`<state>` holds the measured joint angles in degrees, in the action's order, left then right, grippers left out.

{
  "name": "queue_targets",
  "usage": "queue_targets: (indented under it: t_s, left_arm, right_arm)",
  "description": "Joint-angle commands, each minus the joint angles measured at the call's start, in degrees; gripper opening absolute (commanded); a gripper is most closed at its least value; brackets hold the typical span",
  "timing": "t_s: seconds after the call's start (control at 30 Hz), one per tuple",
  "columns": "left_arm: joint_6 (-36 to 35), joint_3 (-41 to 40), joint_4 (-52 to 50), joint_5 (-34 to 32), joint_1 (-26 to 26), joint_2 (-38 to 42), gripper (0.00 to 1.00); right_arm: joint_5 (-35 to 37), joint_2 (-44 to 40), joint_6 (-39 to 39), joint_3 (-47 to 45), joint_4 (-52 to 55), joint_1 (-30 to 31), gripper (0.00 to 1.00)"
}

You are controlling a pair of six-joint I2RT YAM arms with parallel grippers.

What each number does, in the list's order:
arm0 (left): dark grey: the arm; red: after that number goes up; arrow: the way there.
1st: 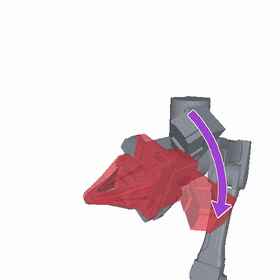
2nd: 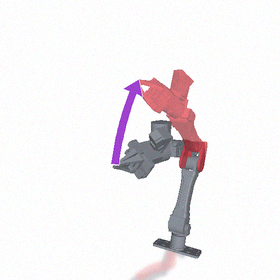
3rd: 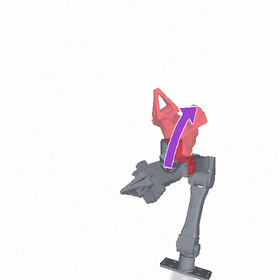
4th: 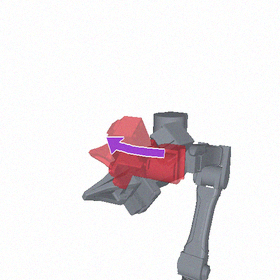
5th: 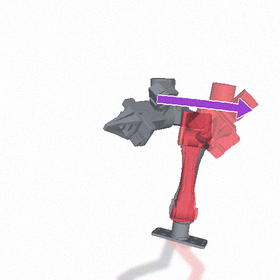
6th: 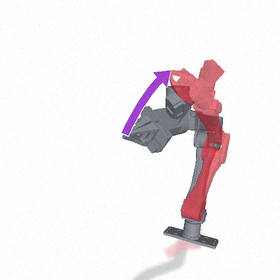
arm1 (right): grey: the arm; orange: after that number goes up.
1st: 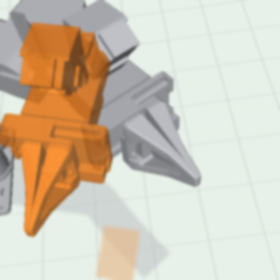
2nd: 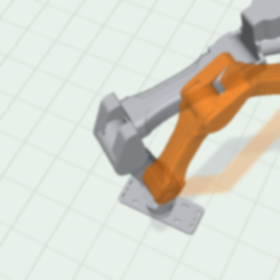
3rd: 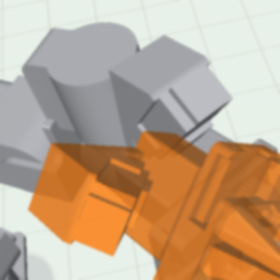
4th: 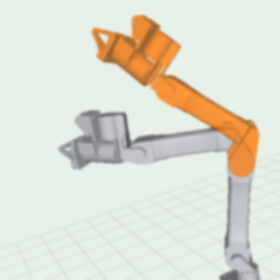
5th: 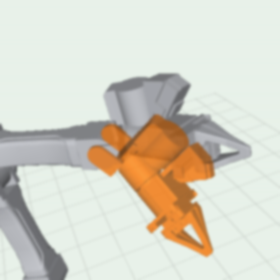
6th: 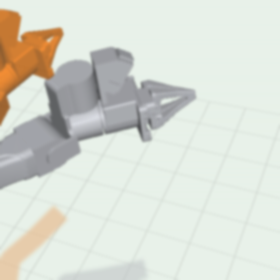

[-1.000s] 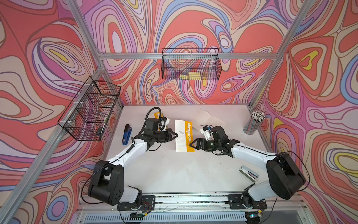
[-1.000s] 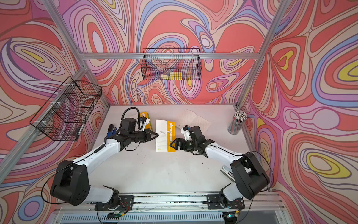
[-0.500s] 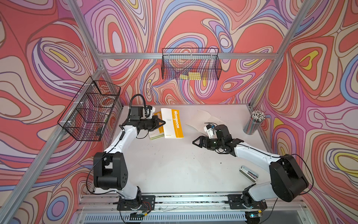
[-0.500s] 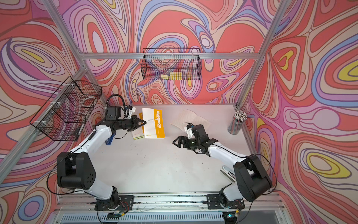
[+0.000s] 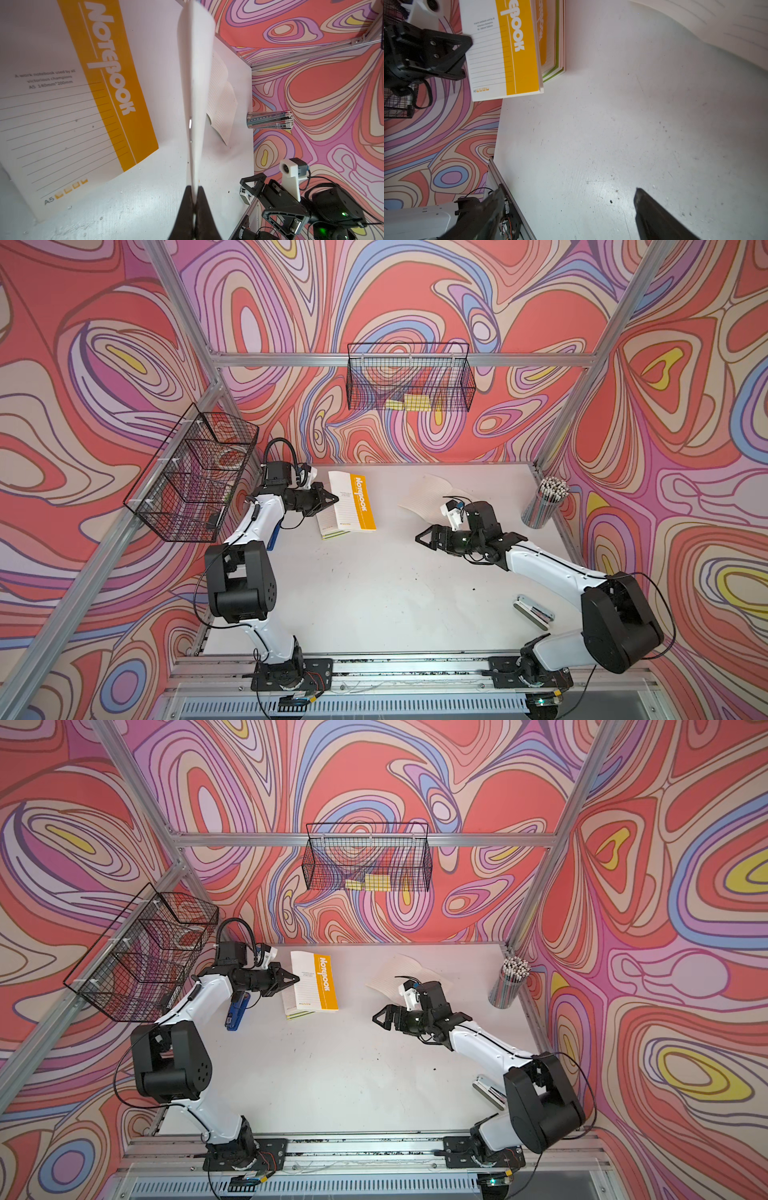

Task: Close the notebook
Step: Place the notebook at the notebook.

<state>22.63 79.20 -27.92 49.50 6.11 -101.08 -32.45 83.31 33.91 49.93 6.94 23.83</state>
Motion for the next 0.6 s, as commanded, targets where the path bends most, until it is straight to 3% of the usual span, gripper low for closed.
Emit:
queue_targets:
  t_s: [0.0, 0.57]
  left_arm:
    - [-1.6, 2.8, -1.5, -0.5, 1.0, -2.1, 0.0]
    - [0.9, 16.3, -4.6, 1.8, 5.0, -16.0, 0.0]
  right_arm:
    - [-1.3, 2.2, -1.3, 2.1, 0.2, -0.9, 0.98]
    - [-4.9, 13.0, 0.3, 6.0, -4.4, -2.2, 0.98]
